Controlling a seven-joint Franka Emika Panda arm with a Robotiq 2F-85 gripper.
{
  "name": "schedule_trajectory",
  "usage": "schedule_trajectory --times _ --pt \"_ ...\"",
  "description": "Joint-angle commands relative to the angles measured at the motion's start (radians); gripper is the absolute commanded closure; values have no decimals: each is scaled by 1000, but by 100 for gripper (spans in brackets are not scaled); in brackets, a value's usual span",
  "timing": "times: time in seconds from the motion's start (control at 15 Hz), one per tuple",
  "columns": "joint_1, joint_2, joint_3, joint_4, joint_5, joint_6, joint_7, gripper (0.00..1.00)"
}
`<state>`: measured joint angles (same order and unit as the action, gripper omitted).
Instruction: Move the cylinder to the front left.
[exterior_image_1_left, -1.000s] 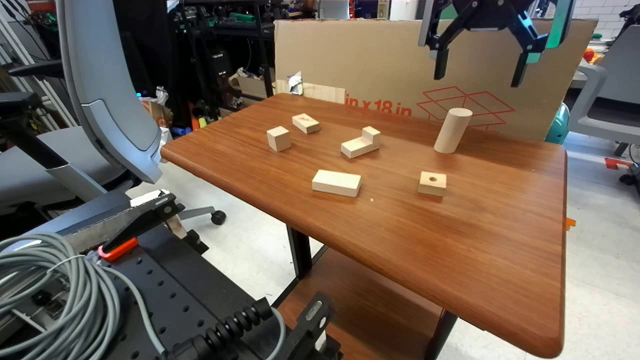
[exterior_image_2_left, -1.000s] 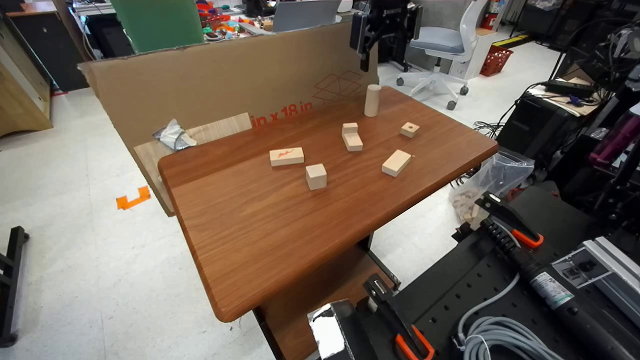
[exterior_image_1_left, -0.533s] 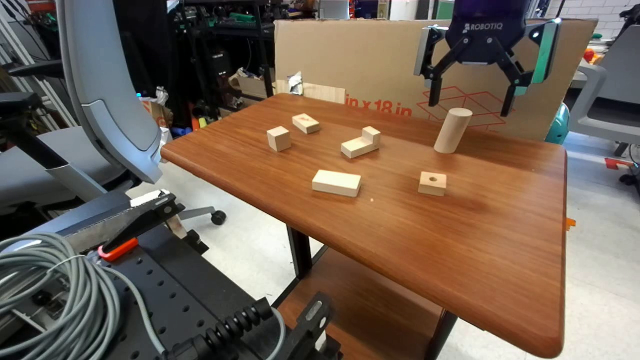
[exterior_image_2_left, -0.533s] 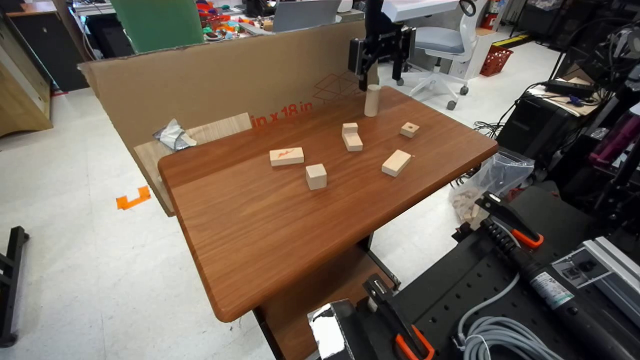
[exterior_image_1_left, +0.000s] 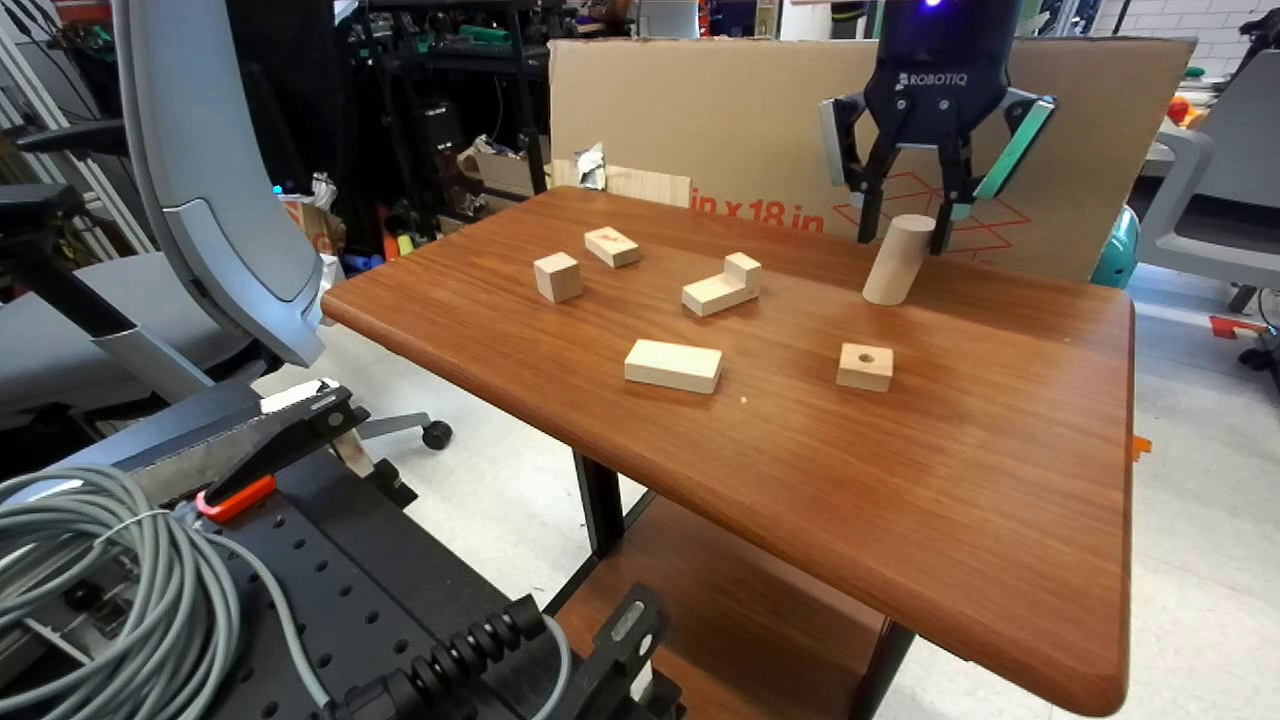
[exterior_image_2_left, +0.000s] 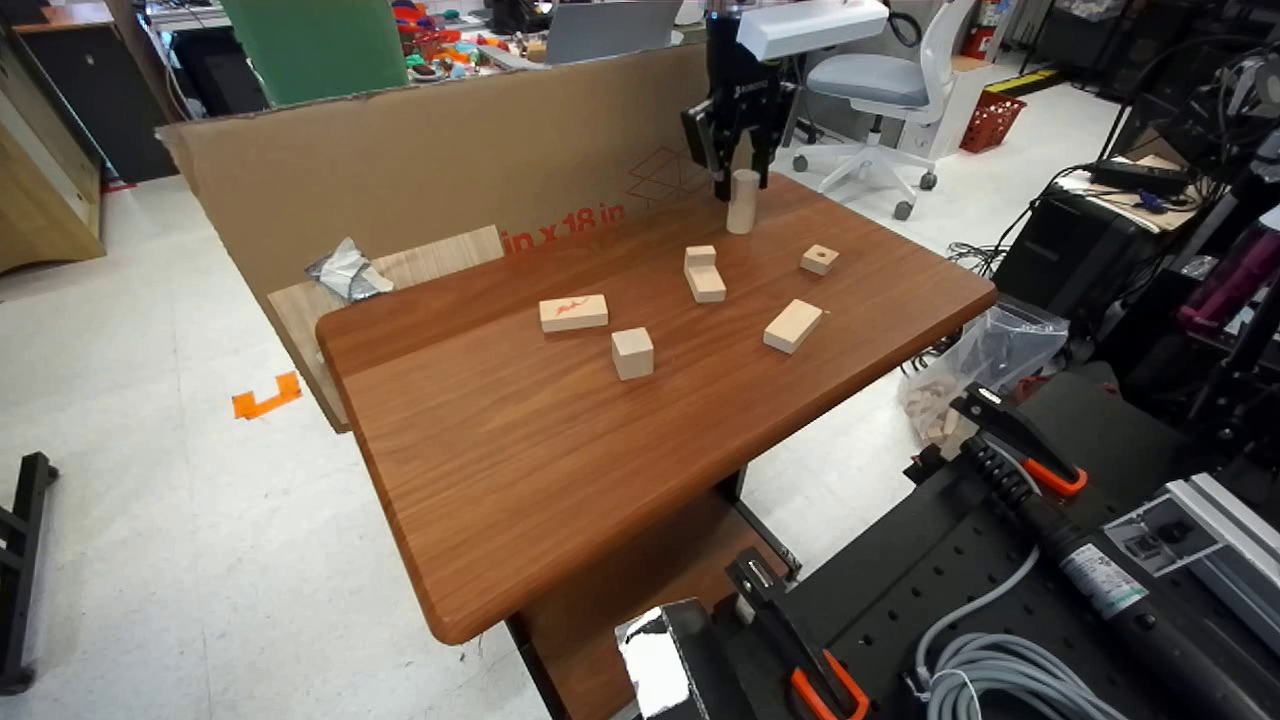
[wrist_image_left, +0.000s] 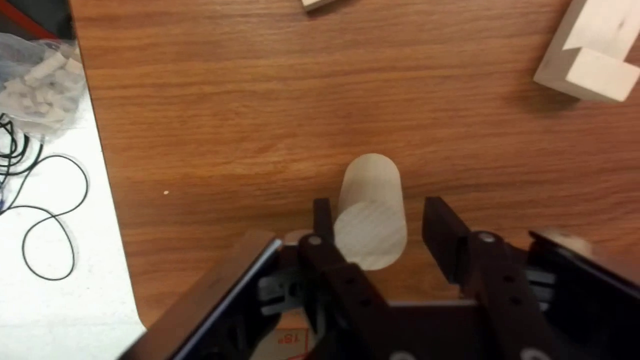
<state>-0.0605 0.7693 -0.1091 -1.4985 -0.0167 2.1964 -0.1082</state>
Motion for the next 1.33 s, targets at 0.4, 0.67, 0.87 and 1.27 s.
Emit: schedule_trajectory --times 0.4,0.67,0.87,1.27 --pt "-3 -61 26 -24 -11 -18 44 89" --pt "10 -140 55 -106 -5 8 32 89" --pt "42 -225 85 -216 -17 56 26 89" --pt "131 -394 161 -463 -45 132 -5 89"
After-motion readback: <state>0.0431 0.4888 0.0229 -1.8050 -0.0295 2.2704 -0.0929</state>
